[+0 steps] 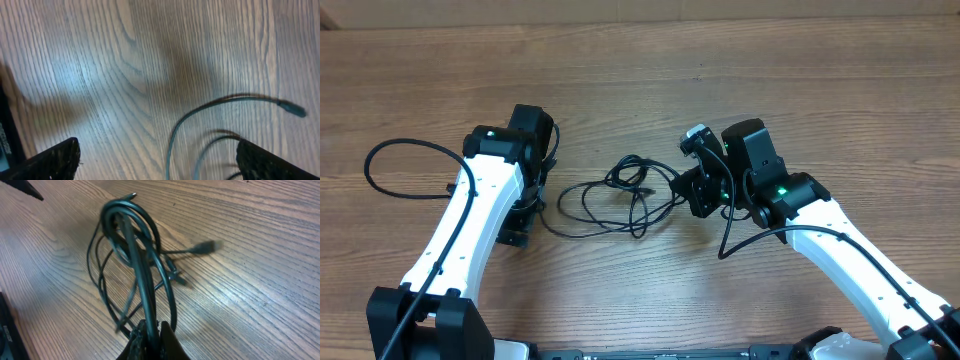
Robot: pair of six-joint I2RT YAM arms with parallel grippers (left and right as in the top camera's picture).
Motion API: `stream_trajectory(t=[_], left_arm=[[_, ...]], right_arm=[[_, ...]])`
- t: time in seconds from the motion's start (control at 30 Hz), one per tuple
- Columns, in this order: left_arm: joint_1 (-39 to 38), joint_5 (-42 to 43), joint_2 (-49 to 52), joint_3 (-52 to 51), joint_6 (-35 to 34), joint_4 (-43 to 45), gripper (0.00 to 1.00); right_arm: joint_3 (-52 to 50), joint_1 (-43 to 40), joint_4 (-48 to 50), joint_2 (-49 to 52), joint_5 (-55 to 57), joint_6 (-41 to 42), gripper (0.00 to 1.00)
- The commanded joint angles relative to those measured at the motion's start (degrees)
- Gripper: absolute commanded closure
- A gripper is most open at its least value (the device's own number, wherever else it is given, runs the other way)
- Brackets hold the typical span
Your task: Untangle cables
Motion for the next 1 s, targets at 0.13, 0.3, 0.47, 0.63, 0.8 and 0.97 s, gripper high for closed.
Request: stream_trajectory(t=[0.13,0.3,0.47,0.63,0.8,0.97], left_arm=[[0.57,3.02,-0.87,0.81,14.73,4.15,0.01],[0.5,18.29,-0.52,0.81,45.59,18.32,0.0],[0.5,27.65,0.28,0.81,60.78,22.32,0.0],[0.5,26.21,0.37,0.74,65.9,21.94,0.0],[0.11,28.44,0.37,0.72,72.3,22.14,0.0],[-1.95,42.42,0.37,0.7,94.99,23.04,0.02]], right_arm=[[0.92,-0.42,0.35,-0.02,0.13,-0.26,0.96],[0.92,-0.42,0.39,-0.02,0.13,-0.26,0.96],[0.92,-0.42,0.37,-0.02,0.13,-0.26,0.96],[0.92,-0.42,0.39,-0.02,0.13,-0.26,0.96],[0.92,-0.42,0.39,-0.02,0.13,-0.26,0.96],[0.92,-0.42,0.42,-0.02,0.13,-0.26,0.96]])
